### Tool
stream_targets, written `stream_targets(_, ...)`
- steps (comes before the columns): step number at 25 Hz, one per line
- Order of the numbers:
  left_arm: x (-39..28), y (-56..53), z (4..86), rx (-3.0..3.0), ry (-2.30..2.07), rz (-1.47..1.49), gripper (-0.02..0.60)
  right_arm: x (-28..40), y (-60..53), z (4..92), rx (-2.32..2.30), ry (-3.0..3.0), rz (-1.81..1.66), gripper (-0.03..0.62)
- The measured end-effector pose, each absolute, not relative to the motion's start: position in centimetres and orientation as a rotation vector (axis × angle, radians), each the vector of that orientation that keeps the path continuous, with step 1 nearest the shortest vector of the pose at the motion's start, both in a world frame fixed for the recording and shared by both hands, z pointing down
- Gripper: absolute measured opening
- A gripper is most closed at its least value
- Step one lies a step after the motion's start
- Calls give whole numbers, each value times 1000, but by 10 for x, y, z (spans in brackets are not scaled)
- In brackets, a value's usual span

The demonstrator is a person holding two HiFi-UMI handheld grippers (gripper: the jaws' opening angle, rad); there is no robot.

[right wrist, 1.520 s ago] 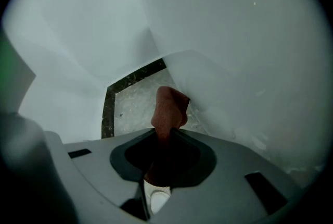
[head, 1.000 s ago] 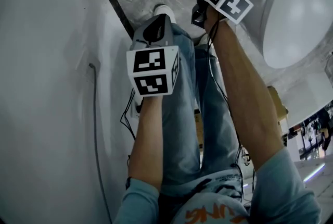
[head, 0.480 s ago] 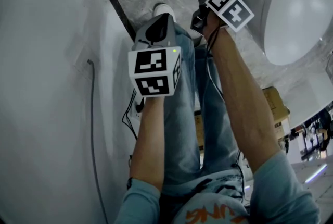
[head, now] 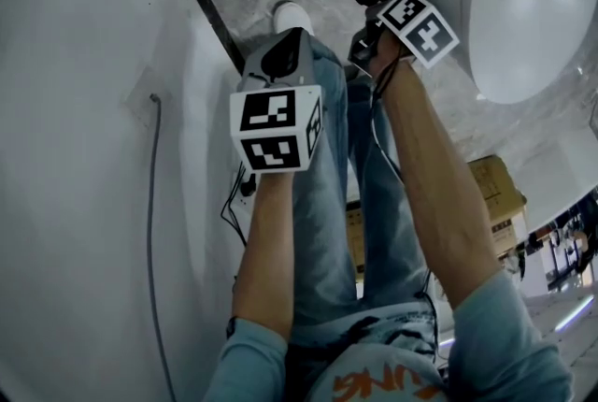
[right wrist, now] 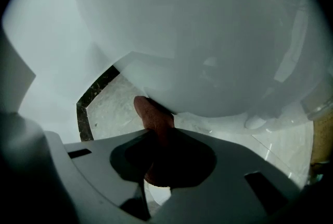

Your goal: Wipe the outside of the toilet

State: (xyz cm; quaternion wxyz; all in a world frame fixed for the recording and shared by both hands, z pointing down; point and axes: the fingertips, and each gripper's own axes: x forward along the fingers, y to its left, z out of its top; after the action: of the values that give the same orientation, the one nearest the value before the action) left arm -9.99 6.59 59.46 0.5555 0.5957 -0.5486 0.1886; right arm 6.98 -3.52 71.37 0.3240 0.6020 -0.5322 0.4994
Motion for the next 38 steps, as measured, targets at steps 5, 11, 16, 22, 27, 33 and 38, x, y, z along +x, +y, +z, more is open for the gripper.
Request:
stream_targets(5,-86,71,595,1425,-1285,463,-2,87,-14,711,1600,-1360,1342,67)
stream_targets(11,-60,73,587,1464,-1264,493,-2,126,14,707,1623,-1289,1374,67)
stream_targets(16,-41,73,582,1484,-1263,515,-2,162,33,705,1644,-1239,1400,67)
stream_targets(22,-8,73,577,1524,-1252,522,-2,192,59,701,1577,-1249,1388,67)
stream_targets(27,11,73,565,1525,-1309,508,-2,185,80,683,1335,-1427,1303,66)
stream_targets(33,23,82,540,1499,-1409,476,-2,169,91,630,1132,-1666,1185,66)
stream_targets(38,40,89,499,1499,-1495,436,-2,156,87,567,1020,-1873,1069,66)
